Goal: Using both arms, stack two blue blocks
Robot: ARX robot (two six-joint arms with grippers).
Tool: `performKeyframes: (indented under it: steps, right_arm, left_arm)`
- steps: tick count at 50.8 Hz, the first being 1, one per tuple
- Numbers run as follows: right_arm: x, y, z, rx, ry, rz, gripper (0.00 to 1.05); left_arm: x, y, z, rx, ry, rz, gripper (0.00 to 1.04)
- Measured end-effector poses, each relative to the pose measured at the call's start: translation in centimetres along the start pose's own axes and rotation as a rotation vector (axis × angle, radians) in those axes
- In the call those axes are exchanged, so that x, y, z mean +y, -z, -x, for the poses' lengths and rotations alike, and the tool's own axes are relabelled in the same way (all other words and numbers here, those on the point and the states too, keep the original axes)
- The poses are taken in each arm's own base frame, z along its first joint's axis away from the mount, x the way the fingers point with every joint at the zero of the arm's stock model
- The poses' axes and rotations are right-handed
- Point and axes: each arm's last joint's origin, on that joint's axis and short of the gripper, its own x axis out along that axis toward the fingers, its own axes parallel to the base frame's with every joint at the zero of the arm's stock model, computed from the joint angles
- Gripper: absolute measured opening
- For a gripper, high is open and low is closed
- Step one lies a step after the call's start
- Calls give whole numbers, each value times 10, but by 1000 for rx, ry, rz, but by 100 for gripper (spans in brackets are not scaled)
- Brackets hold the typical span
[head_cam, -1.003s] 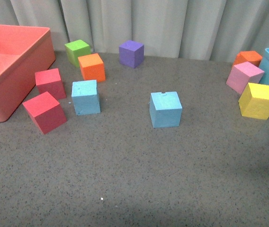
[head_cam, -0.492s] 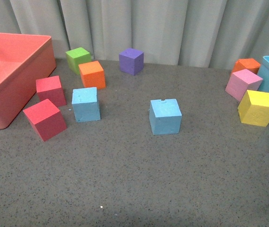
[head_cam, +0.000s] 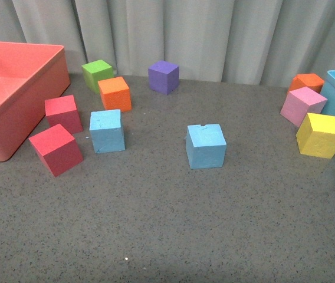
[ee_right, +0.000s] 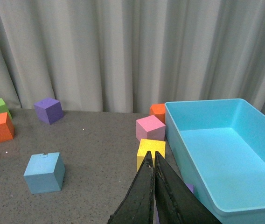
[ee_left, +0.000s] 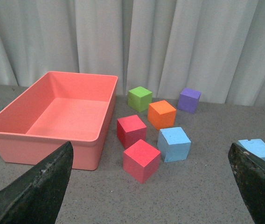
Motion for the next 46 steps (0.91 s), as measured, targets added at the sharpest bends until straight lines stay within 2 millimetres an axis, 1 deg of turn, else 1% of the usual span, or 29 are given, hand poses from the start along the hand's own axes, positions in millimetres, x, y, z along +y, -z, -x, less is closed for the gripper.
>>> performKeyframes:
  steps: [18, 46]
  right_arm:
    - [0, -3, 13, -11, 0, 0, 1]
    - [0, -2, 22, -11, 0, 0, 1]
  left_arm:
    - [0, 0, 0, 0, 0, 0, 98]
    - [0, 0, 0, 0, 0, 0, 98]
